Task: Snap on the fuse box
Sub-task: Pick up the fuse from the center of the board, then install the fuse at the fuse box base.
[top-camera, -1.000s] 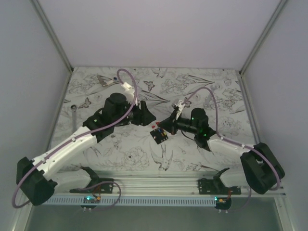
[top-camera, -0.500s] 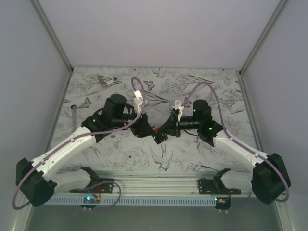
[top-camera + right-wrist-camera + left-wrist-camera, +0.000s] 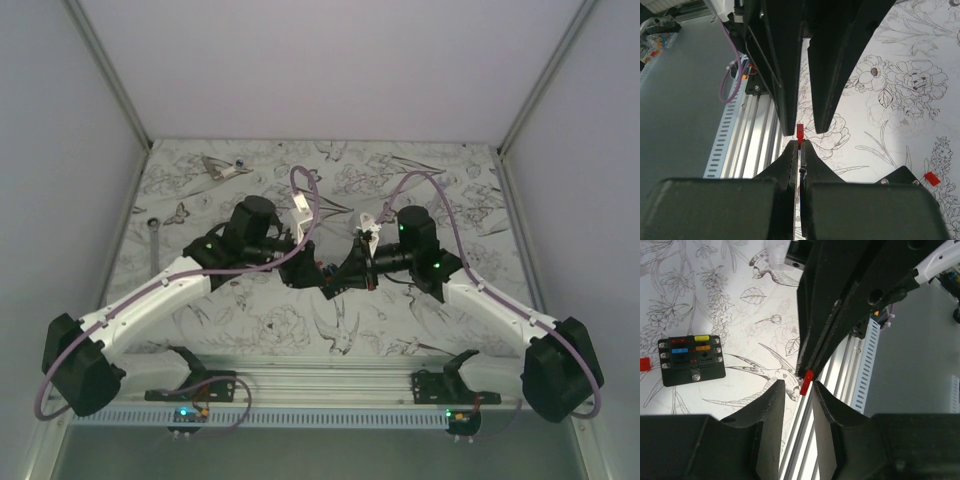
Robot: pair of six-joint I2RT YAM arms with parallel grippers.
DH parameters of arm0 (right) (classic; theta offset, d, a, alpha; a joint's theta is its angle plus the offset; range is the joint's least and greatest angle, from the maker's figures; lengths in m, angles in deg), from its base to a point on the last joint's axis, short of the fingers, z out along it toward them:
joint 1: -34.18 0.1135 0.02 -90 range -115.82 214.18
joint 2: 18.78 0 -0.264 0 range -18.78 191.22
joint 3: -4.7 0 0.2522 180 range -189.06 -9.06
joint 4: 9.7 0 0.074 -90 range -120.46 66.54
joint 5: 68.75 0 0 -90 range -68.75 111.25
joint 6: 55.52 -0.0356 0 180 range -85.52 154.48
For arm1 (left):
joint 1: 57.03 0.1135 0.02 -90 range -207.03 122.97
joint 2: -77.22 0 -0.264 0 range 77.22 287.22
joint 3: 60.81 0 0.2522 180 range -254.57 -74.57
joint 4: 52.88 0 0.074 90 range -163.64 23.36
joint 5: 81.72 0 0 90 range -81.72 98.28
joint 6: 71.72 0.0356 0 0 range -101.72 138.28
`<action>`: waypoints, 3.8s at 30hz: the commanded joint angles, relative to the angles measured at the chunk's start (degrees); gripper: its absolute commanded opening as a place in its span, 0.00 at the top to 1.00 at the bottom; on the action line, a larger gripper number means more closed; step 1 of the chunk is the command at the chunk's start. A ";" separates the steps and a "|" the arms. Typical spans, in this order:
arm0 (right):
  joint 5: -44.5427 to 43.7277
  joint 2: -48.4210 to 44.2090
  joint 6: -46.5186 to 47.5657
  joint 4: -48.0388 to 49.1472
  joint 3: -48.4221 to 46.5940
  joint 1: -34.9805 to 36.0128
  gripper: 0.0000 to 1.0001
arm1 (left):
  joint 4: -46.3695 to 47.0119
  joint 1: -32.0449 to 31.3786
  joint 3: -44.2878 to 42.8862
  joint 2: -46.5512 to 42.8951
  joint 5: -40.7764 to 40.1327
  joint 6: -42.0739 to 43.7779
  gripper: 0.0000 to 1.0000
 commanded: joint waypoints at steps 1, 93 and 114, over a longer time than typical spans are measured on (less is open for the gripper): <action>1.85 0.64 -0.02 -0.57 -2.48 -0.28 1.00 | -0.61 -1.11 -1.66 -0.25 3.46 2.73 0.70; -50.39 26.42 -31.88 8.15 2.58 2.13 0.78 | -13.73 -5.75 -16.85 32.39 -38.20 -17.96 1.00; -58.73 18.97 -28.88 2.88 3.74 2.14 0.58 | -19.07 -6.10 -18.72 34.87 -47.80 -29.89 1.00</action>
